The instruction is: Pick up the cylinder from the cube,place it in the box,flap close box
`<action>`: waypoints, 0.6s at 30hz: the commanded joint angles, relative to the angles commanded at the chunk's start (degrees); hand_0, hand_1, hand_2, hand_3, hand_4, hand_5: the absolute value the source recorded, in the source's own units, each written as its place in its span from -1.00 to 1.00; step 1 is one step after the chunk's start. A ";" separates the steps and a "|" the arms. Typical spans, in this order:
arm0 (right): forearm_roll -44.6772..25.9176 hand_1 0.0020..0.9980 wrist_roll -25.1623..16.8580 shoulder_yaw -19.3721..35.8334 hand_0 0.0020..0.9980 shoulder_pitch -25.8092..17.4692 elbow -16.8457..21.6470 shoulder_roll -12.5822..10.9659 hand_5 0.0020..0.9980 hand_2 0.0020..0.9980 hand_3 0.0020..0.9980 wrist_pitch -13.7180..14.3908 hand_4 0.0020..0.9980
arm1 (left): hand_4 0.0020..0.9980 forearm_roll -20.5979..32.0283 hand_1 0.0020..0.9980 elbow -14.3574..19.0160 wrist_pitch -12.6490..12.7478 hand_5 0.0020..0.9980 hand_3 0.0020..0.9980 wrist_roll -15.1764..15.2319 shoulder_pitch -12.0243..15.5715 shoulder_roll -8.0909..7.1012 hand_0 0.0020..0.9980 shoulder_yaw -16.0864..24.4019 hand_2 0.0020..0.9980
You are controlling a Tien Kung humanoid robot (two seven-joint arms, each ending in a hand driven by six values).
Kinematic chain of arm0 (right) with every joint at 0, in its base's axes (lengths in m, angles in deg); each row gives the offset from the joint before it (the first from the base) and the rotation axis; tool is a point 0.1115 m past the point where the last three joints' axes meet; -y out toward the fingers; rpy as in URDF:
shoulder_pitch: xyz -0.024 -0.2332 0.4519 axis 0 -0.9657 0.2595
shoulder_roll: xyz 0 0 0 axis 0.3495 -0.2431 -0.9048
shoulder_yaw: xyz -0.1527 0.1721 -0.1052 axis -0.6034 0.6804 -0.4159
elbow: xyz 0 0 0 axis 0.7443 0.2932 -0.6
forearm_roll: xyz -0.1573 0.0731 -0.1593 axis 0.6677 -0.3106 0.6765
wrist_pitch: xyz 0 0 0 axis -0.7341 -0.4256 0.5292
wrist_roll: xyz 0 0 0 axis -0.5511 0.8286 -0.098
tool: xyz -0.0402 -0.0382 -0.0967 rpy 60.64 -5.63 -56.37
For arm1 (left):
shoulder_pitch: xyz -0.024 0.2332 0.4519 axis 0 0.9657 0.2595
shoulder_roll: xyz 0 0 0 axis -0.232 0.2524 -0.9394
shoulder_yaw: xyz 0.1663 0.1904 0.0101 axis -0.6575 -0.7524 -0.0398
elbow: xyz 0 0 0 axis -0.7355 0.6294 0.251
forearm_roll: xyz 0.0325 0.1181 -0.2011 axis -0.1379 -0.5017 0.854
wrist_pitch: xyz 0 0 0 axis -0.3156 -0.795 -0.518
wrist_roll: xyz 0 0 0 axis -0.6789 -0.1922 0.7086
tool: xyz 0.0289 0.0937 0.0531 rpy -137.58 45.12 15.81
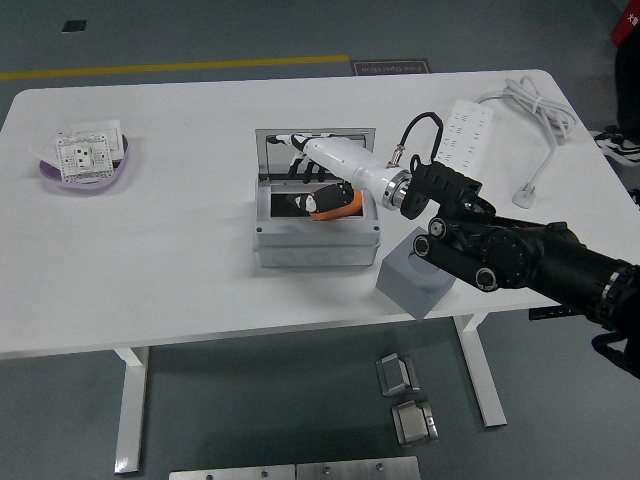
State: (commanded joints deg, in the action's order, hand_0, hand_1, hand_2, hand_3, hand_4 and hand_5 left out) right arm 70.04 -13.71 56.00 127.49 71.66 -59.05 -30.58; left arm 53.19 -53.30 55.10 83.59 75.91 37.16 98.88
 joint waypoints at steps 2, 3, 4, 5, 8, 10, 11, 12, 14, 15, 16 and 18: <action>0.16 -0.13 -0.09 0.49 -0.28 0.04 0.17 -0.11 -0.61 0.09 0.90 -0.11 0.44 | 0.15 -0.12 0.30 0.04 -0.03 -0.57 0.16 -0.03 -0.03 -0.03 0.33 0.02 0.06; 0.30 -0.17 -0.08 0.81 -0.29 -0.02 0.34 -0.20 -0.58 0.07 0.87 -0.17 0.47 | 0.15 -0.10 0.30 0.06 -0.04 -0.57 0.16 -0.02 -0.04 -0.02 0.33 0.01 0.06; 0.62 -0.17 0.01 1.38 -0.29 -0.17 0.73 -0.38 -0.58 0.07 0.87 -0.27 0.47 | 0.15 -0.12 0.30 0.07 -0.05 -0.57 0.16 -0.03 -0.05 0.00 0.33 0.04 0.06; 0.87 -0.17 0.09 1.79 -0.29 -0.28 1.03 -0.51 -0.58 0.07 0.87 -0.35 0.47 | 0.15 -0.12 0.30 0.07 -0.04 -0.57 0.16 -0.03 -0.05 0.02 0.33 0.06 0.06; 2.08 -0.17 0.54 4.23 -0.29 -0.62 3.19 -1.39 -0.58 0.07 0.87 -0.84 0.47 | 0.15 -0.21 0.30 0.07 -0.06 -0.57 0.16 -0.09 0.01 0.15 0.33 0.23 0.06; 2.94 -0.20 1.07 6.73 -0.29 -0.33 5.25 -2.37 -0.57 0.01 0.84 -1.49 0.47 | 0.14 -0.56 0.30 0.06 -0.06 -0.60 0.16 -0.23 0.07 0.26 0.33 0.62 0.05; 3.20 -0.20 1.29 7.74 -0.29 -0.04 5.80 -2.75 -0.57 0.01 0.84 -1.75 0.47 | 0.14 -0.66 0.30 0.06 -0.06 -0.60 0.16 -0.26 0.07 0.29 0.33 0.73 0.05; 3.41 -0.20 1.50 8.69 -0.29 0.28 6.21 -3.09 -0.57 0.01 0.84 -2.00 0.47 | 0.14 -0.74 0.30 0.06 -0.05 -0.60 0.16 -0.29 0.07 0.31 0.33 0.82 0.05; 3.70 -0.20 1.85 10.24 -0.29 1.03 6.65 -3.67 -0.57 0.01 0.84 -2.48 0.47 | 0.14 -0.91 0.30 0.06 -0.05 -0.60 0.16 -0.35 0.06 0.32 0.33 0.98 0.05; 3.79 -0.20 2.09 10.96 -0.28 1.89 6.41 -4.01 -0.53 0.00 0.83 -2.88 0.49 | 0.14 -0.99 0.30 0.06 -0.03 -0.61 0.16 -0.36 0.02 0.29 0.32 1.07 0.04; 3.85 -0.20 2.34 11.44 -0.28 2.65 6.07 -4.26 -0.53 0.00 0.83 -3.27 0.49 | 0.14 -1.02 0.30 0.07 -0.01 -0.61 0.16 -0.37 -0.02 0.25 0.32 1.12 0.04; 3.39 -0.20 2.96 11.92 -0.28 4.84 4.18 -4.51 -0.53 0.00 0.83 -4.45 0.49 | 0.14 -1.46 0.30 0.08 0.01 -0.61 0.16 -0.52 -0.17 0.15 0.32 1.54 0.04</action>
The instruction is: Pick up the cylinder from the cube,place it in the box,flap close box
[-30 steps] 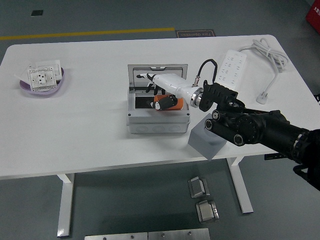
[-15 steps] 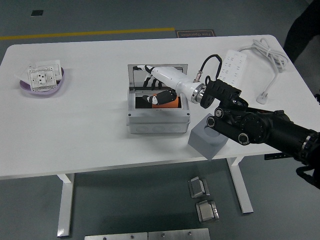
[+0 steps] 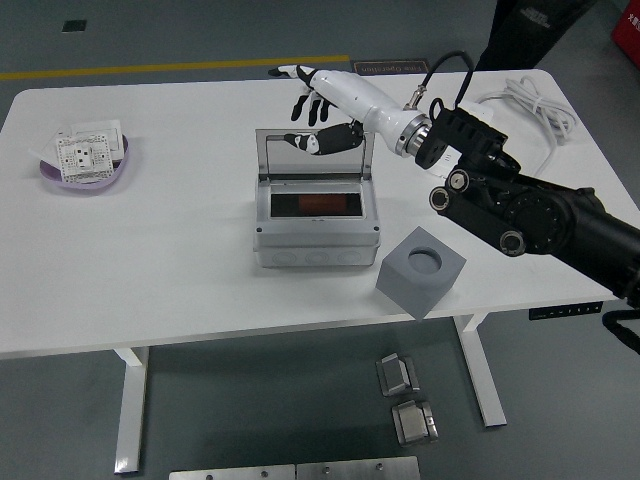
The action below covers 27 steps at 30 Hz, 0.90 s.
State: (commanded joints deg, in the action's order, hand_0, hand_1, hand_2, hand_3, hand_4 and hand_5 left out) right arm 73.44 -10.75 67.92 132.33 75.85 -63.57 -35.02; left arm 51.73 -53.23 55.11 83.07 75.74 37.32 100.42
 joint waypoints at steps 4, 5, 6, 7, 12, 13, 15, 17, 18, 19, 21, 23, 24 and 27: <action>-2.25 -0.08 0.44 -1.40 -0.18 3.03 -4.09 0.78 -0.29 0.13 0.82 -1.87 0.57 | 0.14 -0.31 0.30 0.07 0.01 -0.61 0.16 -0.13 -0.32 -0.17 0.32 0.25 0.04; -3.14 -0.08 0.50 -2.26 -0.18 3.79 -5.51 1.26 -0.29 0.13 0.82 -2.44 0.57 | 0.14 -0.38 0.30 0.10 0.00 -0.61 0.16 -0.15 -0.45 -0.23 0.32 0.28 0.04; -4.27 -0.08 0.53 -3.43 -0.18 4.53 -7.10 1.83 -0.29 0.13 0.82 -3.04 0.57 | 0.14 -0.39 0.30 0.13 0.00 -0.61 0.16 -0.16 -0.61 -0.29 0.32 0.25 0.04; -5.04 -0.08 0.54 -4.25 -0.18 4.96 -8.32 2.20 -0.29 0.13 0.82 -3.42 0.57 | 0.14 -0.38 0.30 0.15 0.00 -0.61 0.16 -0.16 -0.71 -0.33 0.32 0.23 0.04; -10.45 0.22 0.07 -9.60 0.33 6.12 -15.09 4.00 -0.07 0.31 0.83 -4.34 0.69 | 0.14 -0.01 0.30 0.23 -0.01 -0.61 0.16 -0.03 -1.19 -0.54 0.32 -0.28 0.04; -11.43 0.22 -0.05 -10.50 0.33 6.15 -16.22 4.21 -0.07 0.31 0.83 -4.34 0.69 | 0.14 -0.04 0.30 0.23 -0.02 -0.61 0.16 -0.04 -1.22 -0.56 0.32 -0.28 0.04; -13.29 0.48 -0.32 -12.24 0.71 6.08 -18.63 4.61 0.01 0.45 0.84 -4.27 0.72 | 0.14 -0.25 0.30 0.22 -0.04 -0.61 0.16 -0.12 -1.27 -0.59 0.32 -0.12 0.04; -14.72 0.48 -0.59 -13.77 0.71 5.85 -20.07 4.98 0.01 0.45 0.84 -4.09 0.72 | 0.14 -0.44 0.30 0.21 -0.05 -0.61 0.16 -0.19 -1.32 -0.61 0.32 0.06 0.04; -15.23 0.48 -0.72 -14.39 0.71 5.68 -20.43 5.14 0.01 0.45 0.84 -3.98 0.72 | 0.14 -0.41 0.30 0.22 -0.06 -0.61 0.16 -0.18 -1.36 -0.62 0.32 0.02 0.04; -15.60 0.48 -0.84 -14.87 0.71 5.53 -20.63 5.27 0.01 0.45 0.84 -3.86 0.72 | 0.14 -0.40 0.30 0.22 -0.07 -0.61 0.16 -0.18 -1.40 -0.62 0.32 0.00 0.04; -15.98 0.55 -0.96 -15.49 0.77 5.27 -20.73 5.47 0.06 0.50 0.84 -3.66 0.73 | 0.13 -0.25 0.30 0.23 -0.07 -0.61 0.16 -0.11 -1.47 -0.61 0.32 -0.19 0.03; -16.09 0.55 -1.04 -15.94 0.77 4.84 -20.26 5.63 0.06 0.50 0.84 -3.27 0.73 | 0.13 0.31 0.30 0.26 -0.06 -0.61 0.16 0.08 -1.50 -0.56 0.32 -0.72 0.03; -15.90 0.55 -1.03 -16.05 0.77 4.56 -19.75 5.65 0.06 0.50 0.84 -3.05 0.73 | 0.13 0.56 0.30 0.27 -0.05 -0.61 0.16 0.17 -1.50 -0.53 0.32 -0.96 0.03; -15.15 0.54 -0.98 -16.15 0.77 3.76 -18.11 5.62 0.09 0.50 0.83 -2.54 0.74 | 0.13 1.05 0.30 0.29 -0.03 -0.61 0.16 0.35 -1.47 -0.41 0.32 -1.39 0.03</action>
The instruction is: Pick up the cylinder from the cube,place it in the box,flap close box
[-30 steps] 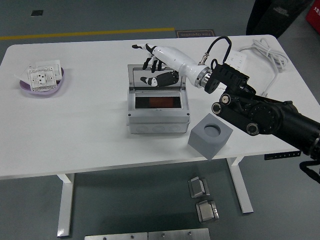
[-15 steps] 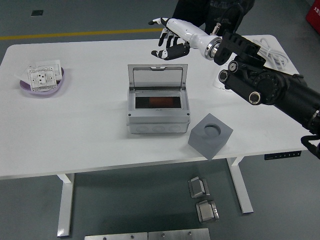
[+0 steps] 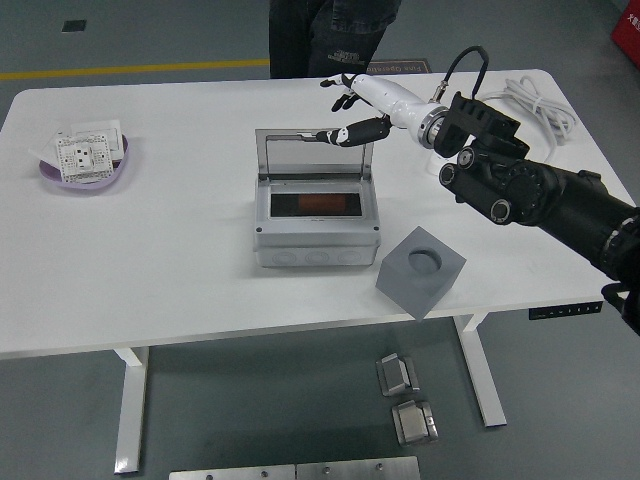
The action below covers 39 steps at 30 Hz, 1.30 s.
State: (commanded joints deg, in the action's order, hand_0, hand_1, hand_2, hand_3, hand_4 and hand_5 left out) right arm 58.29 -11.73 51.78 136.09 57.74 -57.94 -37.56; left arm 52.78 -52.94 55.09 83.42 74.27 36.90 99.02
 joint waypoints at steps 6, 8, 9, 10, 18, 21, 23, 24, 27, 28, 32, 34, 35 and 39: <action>3.86 0.54 0.47 0.34 0.77 -1.97 5.77 -1.16 0.09 0.50 0.83 0.79 0.74 | 0.13 0.24 0.30 -0.05 0.04 -0.61 0.16 0.09 0.29 0.24 0.32 -0.05 0.03; 5.34 0.54 0.66 0.75 0.77 -2.63 8.03 -2.04 0.08 0.49 0.83 1.05 0.73 | 0.13 0.44 0.30 -0.08 0.07 -0.61 0.15 0.16 0.42 0.29 0.32 -0.13 0.03; 5.96 0.54 0.75 0.96 0.77 -2.90 9.03 -2.45 0.08 0.49 0.83 1.15 0.73 | 0.13 0.51 0.30 -0.09 0.08 -0.61 0.15 0.18 0.47 0.31 0.32 -0.16 0.03; 6.79 0.54 0.89 1.27 0.77 -3.25 10.22 -2.99 0.08 0.49 0.83 1.31 0.73 | 0.13 0.58 0.30 -0.11 0.10 -0.61 0.15 0.21 0.51 0.34 0.32 -0.16 0.03; 12.65 0.51 2.67 4.43 0.75 -6.42 20.49 -8.17 0.07 0.48 0.84 2.31 0.71 | 0.13 2.79 0.30 -0.12 0.16 -0.60 0.15 0.99 0.94 0.63 0.32 -2.05 0.03; 13.39 0.51 3.07 4.88 0.75 -8.13 24.15 -9.83 0.07 0.48 0.84 2.46 0.71 | 0.13 3.64 0.30 -0.13 0.17 -0.60 0.15 1.28 1.09 0.71 0.32 -2.76 0.03; 13.60 0.51 3.22 4.81 0.75 -9.31 26.36 -10.65 0.07 0.48 0.84 2.52 0.71 | 0.13 3.99 0.30 -0.15 0.18 -0.60 0.15 1.39 1.17 0.74 0.32 -3.01 0.03; 13.64 0.48 3.27 4.75 0.70 -9.70 27.14 -10.89 0.07 0.47 0.84 2.53 0.69 | 0.13 4.08 0.30 -0.16 0.18 -0.60 0.15 1.41 1.20 0.75 0.32 -3.06 0.03; 13.87 0.48 3.39 4.67 0.70 -11.22 28.89 -11.52 0.07 0.47 0.84 2.62 0.69 | 0.13 4.04 0.30 -0.20 0.18 -0.60 0.15 1.38 1.29 0.80 0.32 -2.96 0.03; 14.13 0.48 3.47 4.76 0.70 -11.85 29.38 -11.70 0.07 0.47 0.84 2.65 0.69 | 0.13 4.04 0.30 -0.22 0.18 -0.60 0.15 1.37 1.33 0.82 0.32 -2.91 0.03; 15.52 0.46 3.97 5.71 0.67 -13.46 30.30 -12.07 0.07 0.46 0.85 2.56 0.69 | 0.13 4.01 0.30 -0.25 0.17 -0.60 0.15 1.36 1.44 0.91 0.32 -2.84 0.03; 16.04 0.46 4.06 6.40 0.67 -13.98 30.36 -12.20 0.07 0.46 0.85 2.53 0.69 | 0.13 4.01 0.30 -0.24 0.15 -0.60 0.15 1.36 1.49 0.97 0.32 -2.85 0.03; 16.33 0.46 4.11 6.84 0.67 -14.25 30.37 -12.32 0.07 0.46 0.85 2.54 0.69 | 0.13 3.98 0.30 -0.24 0.15 -0.60 0.15 1.35 1.53 0.99 0.32 -2.81 0.03; 17.59 0.46 4.29 9.34 0.66 -15.53 30.53 -13.37 0.07 0.46 0.86 2.45 0.68 | 0.13 1.61 0.29 -0.32 0.15 -0.60 0.15 0.35 1.67 0.99 0.32 -0.38 0.03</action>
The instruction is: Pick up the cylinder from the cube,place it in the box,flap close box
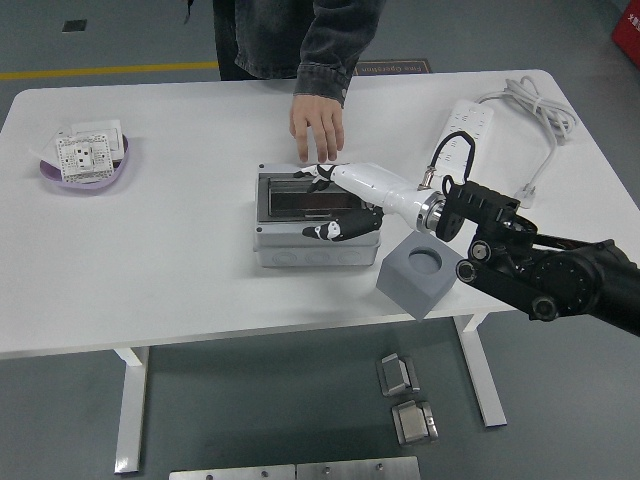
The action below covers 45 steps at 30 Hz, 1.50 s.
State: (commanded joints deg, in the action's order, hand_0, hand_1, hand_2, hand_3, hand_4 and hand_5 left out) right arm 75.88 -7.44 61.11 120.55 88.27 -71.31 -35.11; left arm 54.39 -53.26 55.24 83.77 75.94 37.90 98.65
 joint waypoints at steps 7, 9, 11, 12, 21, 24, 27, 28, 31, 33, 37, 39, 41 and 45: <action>8.00 0.46 3.60 11.54 0.66 -7.50 6.01 -6.38 0.08 0.45 0.87 -2.92 0.67 | 0.12 -8.14 0.29 -0.41 0.15 -0.60 0.15 -2.89 1.23 -0.11 0.32 8.13 0.03; 10.43 0.46 4.94 16.01 0.66 -10.36 8.86 -8.67 0.08 0.45 0.87 -4.04 0.67 | 0.12 -9.98 0.29 -0.49 0.15 -0.60 0.15 -3.42 1.63 -0.08 0.32 10.03 0.03; 11.51 0.44 5.31 20.13 0.66 -13.21 11.56 -10.72 0.09 0.43 0.86 -4.36 0.67 | 0.12 -10.73 0.29 -0.54 0.15 -0.60 0.15 -3.62 1.97 -0.03 0.32 10.84 0.03; 10.65 0.44 4.93 22.54 0.66 -15.11 13.17 -11.90 0.09 0.43 0.86 -4.22 0.67 | 0.12 -10.95 0.29 -0.57 0.15 -0.60 0.15 -3.66 2.17 0.04 0.32 11.10 0.03; -6.61 0.41 -7.14 42.16 0.64 -31.45 17.58 -11.28 0.09 0.40 0.72 -2.35 0.67 | 0.12 -6.48 0.29 -0.68 0.06 -0.59 0.15 -2.00 3.15 0.98 0.32 7.01 0.03; -13.34 0.39 -11.01 48.87 0.55 -36.10 16.91 -10.82 0.11 0.39 0.63 -2.29 0.66 | 0.12 -5.47 0.29 -0.69 0.09 -0.60 0.15 -1.52 3.27 1.23 0.32 6.32 0.03; -19.87 0.39 -11.05 55.32 0.55 -39.76 17.24 -12.50 0.11 0.39 0.63 -2.99 0.66 | 0.12 -5.17 0.29 -0.70 0.11 -0.60 0.15 -1.30 3.31 1.34 0.32 6.33 0.03; -22.11 0.35 -10.86 57.37 0.44 -40.94 17.30 -13.15 0.12 0.38 0.58 -3.60 0.64 | 0.12 -5.40 0.30 -0.70 0.13 -0.60 0.15 -1.33 3.32 1.36 0.32 6.66 0.04; -28.47 0.35 -10.32 62.61 0.44 -42.72 17.15 -14.25 0.12 0.38 0.58 -5.76 0.64 | 0.12 -5.80 0.30 -0.70 0.15 -0.60 0.15 -1.40 3.33 1.42 0.32 7.29 0.04; -32.77 0.35 -9.82 65.57 0.44 -42.93 16.59 -14.23 0.12 0.38 0.58 -8.13 0.64 | 0.12 -5.72 0.30 -0.70 0.15 -0.60 0.15 -1.40 3.27 1.50 0.32 7.32 0.04; -42.05 0.46 -9.01 70.10 0.50 -42.73 15.01 -13.11 0.17 0.51 0.67 -13.46 0.67 | 0.13 -4.73 0.30 -0.70 0.14 -0.59 0.16 -1.18 3.10 1.68 0.32 6.53 0.05; -46.18 0.46 -8.49 70.59 0.50 -42.64 14.28 -12.37 0.17 0.51 0.67 -15.95 0.67 | 0.13 -4.06 0.30 -0.70 0.14 -0.59 0.16 -1.00 3.06 1.75 0.32 5.93 0.05; -50.83 0.56 -7.49 70.45 0.66 -42.50 13.60 -11.72 0.27 0.62 0.76 -19.01 0.70 | 0.13 -3.68 0.30 -0.70 0.10 -0.59 0.16 -0.88 3.08 1.80 0.32 5.35 0.06; -59.42 0.56 -4.49 69.81 0.66 -42.32 13.10 -11.43 0.27 0.62 0.76 -24.40 0.70 | 0.13 -4.60 0.30 -0.70 0.07 -0.59 0.16 -1.11 3.15 1.84 0.32 5.82 0.06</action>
State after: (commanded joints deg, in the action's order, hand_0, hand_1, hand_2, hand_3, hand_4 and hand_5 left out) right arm 16.46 -11.93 130.93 78.23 101.37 -82.74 -59.50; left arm 49.79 -53.95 55.30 82.66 79.10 39.74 104.46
